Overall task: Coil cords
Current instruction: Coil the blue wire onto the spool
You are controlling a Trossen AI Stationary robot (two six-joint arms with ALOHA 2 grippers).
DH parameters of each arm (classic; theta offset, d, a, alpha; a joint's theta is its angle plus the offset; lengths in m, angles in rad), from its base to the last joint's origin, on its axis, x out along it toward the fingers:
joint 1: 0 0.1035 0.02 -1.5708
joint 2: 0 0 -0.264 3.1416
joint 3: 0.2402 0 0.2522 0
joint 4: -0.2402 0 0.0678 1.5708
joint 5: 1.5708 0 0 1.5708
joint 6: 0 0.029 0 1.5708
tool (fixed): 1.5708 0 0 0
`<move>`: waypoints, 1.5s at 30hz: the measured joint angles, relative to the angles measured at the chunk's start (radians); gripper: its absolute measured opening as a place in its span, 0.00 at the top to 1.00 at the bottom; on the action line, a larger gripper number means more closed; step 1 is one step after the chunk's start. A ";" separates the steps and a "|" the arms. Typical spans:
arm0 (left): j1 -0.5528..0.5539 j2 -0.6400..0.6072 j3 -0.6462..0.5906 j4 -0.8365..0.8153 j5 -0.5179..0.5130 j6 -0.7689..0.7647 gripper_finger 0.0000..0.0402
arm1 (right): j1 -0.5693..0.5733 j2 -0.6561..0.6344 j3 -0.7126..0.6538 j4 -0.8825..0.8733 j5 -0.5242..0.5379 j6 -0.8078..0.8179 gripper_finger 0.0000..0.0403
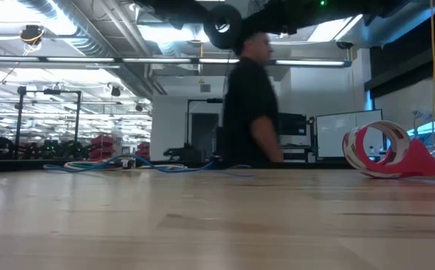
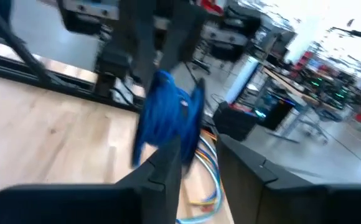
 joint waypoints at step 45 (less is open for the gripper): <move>0.023 0.394 -0.254 0.952 -0.290 -0.145 0.67 | -0.003 -0.004 -0.001 0.169 0.267 -0.053 1.00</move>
